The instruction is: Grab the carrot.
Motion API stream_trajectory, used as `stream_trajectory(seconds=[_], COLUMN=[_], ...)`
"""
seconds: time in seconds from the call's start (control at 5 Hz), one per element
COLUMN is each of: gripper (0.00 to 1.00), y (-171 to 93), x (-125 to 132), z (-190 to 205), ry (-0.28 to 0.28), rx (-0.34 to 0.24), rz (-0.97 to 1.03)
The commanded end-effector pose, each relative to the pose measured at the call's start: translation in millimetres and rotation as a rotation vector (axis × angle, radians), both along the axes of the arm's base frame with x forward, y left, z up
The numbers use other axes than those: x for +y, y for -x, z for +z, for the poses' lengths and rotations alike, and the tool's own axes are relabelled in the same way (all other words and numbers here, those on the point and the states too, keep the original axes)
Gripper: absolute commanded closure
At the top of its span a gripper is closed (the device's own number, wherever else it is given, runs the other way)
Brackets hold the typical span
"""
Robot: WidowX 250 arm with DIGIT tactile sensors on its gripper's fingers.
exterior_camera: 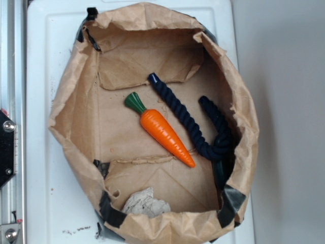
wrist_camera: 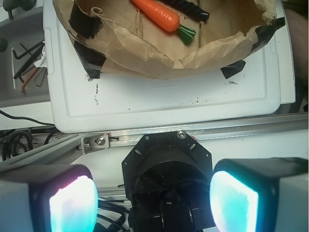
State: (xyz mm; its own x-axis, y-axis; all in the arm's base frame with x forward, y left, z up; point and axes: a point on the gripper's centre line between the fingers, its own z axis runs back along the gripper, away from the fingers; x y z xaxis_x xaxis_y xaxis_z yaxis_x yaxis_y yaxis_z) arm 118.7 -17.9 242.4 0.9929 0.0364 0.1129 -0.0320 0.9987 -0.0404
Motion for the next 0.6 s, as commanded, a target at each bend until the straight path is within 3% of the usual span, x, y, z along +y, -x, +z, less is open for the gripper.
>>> stream_trajectory(seconds=[0.0,0.2,0.4], gripper=[0.00,0.00,0.00], y=[0.0,-50.0,-100.6], x=[0.0,-7.1,-2.9], z=[0.0,-25.0,-32.1], ry=[0.000,-0.082,-0.097], rx=[0.000,-0.104,-0.138], rz=[0.000,-0.060,-0.065])
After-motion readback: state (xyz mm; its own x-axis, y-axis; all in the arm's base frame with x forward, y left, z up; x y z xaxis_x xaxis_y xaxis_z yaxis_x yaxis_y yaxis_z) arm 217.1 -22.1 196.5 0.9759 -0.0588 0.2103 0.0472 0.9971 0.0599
